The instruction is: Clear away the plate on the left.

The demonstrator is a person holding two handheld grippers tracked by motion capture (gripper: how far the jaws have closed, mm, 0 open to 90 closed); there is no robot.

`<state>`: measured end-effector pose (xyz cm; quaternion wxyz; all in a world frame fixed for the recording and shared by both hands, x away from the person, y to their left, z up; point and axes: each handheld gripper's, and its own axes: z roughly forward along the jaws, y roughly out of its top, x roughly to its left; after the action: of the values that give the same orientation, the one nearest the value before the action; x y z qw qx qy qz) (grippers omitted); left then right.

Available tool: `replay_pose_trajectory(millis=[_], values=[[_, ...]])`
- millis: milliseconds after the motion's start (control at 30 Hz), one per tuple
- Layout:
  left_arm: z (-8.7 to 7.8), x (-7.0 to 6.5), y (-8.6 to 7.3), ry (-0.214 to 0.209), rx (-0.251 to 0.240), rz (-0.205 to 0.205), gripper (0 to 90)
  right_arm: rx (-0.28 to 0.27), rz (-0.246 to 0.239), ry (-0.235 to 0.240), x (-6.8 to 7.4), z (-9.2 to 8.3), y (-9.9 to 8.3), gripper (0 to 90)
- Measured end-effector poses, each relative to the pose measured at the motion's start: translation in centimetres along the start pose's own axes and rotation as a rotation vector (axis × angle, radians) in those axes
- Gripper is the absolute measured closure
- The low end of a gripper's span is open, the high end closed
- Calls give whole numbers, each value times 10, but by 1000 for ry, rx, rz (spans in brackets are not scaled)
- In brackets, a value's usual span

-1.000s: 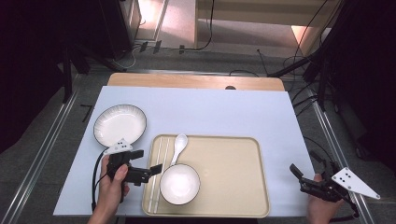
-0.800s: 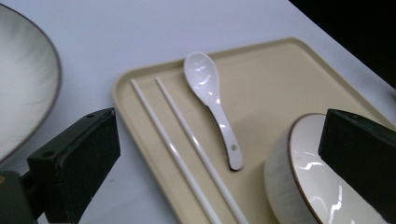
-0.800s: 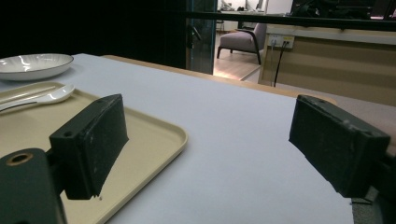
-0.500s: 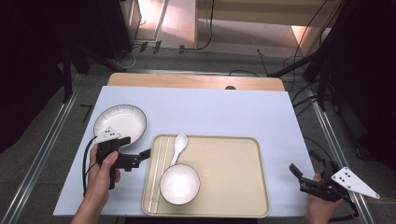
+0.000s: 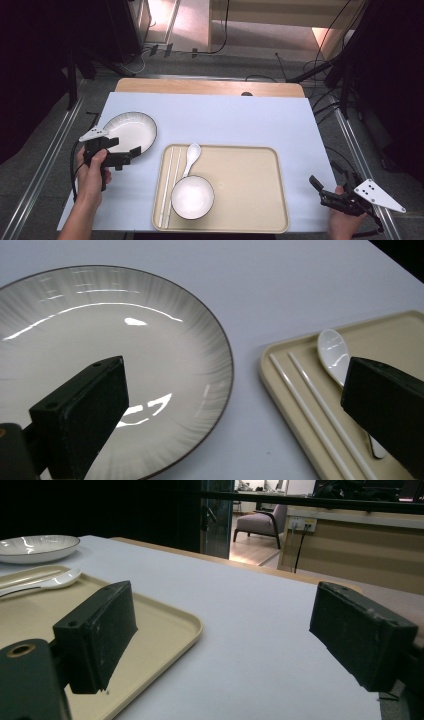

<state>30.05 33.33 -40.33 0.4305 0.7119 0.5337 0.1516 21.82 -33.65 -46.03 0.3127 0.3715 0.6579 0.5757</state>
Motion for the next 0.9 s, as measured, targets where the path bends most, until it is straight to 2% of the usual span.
replay_pose_trajectory(millis=[133,200,367,500,533,700,800,900], values=[[-1,15,2,33,6,-20,0,3,3,2,0,0,0,119],[0,21,3,57,12,-16,0,3,1,4,1,1,0,118],[1,38,6,79,6,-23,0,7,1,7,1,1,-1,119],[2,45,10,94,12,-42,49,6,-1,4,1,1,-1,119],[2,48,11,100,6,-59,54,6,0,3,1,1,-1,119],[3,58,11,120,12,-90,74,8,-2,6,1,1,-1,119],[5,65,10,169,18,-121,110,7,-2,3,1,1,-1,118],[6,72,10,186,26,-149,140,7,-1,4,1,1,-1,119]])
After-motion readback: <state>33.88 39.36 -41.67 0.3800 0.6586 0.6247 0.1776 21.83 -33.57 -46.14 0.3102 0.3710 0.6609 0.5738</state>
